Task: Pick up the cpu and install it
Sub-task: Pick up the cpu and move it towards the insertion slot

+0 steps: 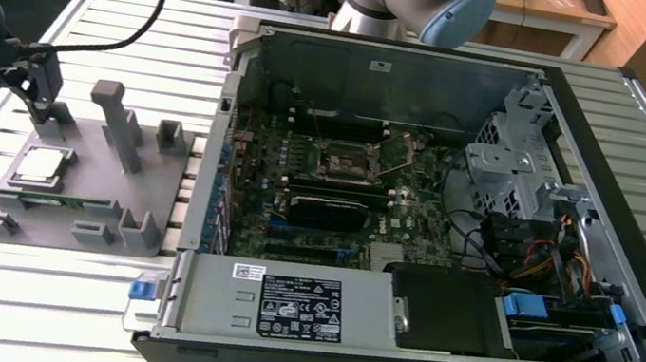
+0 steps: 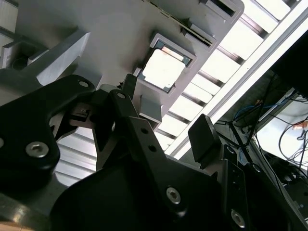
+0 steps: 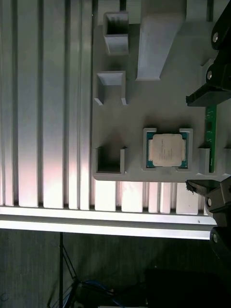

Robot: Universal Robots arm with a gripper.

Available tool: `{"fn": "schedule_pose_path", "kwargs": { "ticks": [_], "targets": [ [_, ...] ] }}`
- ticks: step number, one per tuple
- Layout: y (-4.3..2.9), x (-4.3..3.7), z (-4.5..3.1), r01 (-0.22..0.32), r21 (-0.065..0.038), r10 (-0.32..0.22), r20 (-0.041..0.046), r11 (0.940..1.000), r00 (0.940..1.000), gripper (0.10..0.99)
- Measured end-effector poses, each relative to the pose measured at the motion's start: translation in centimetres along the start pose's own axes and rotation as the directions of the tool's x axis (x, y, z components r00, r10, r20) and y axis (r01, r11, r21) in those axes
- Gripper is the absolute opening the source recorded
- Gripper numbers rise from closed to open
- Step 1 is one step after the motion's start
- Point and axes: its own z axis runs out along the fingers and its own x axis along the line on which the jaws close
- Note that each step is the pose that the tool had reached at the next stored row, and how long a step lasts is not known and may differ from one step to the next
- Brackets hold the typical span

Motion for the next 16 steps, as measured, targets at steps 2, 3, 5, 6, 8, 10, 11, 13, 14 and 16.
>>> {"fn": "schedule_pose_path", "kwargs": {
  "ticks": [2,3,5,6,8,10,11,13,14,16],
  "targets": [
    [-0.01,0.0,0.09,0.0,0.0,0.0,0.0,1.0,1.0,0.706],
    [-0.02,-0.01,0.14,0.0,0.0,0.0,0.0,1.0,1.0,0.706],
    [-0.03,-0.01,0.21,0.0,0.0,0.0,-0.0001,1.0,1.0,0.706],
    [-0.04,-0.01,0.26,0.0,0.0,0.0,0.0,1.0,1.0,0.706],
    [-0.05,-0.02,0.36,0.0,0.0,0.0,0.0001,1.0,1.0,0.706],
    [-0.07,-0.03,0.49,0.0,0.0,0.0,0.0,1.0,1.0,0.706],
    [-0.07,-0.03,0.55,0.0,0.0,0.0,-0.0001,1.0,1.0,0.706],
    [-0.09,-0.04,0.63,0.0,0.0,0.0,-0.0002,1.0,1.0,0.706],
    [-0.09,-0.04,0.69,0.0,0.0,0.0,-0.0001,1.0,1.0,0.706],
    [-0.11,-0.05,0.84,0.0,0.0,0.0,0.0001,1.0,1.0,0.706]
  ]
}}
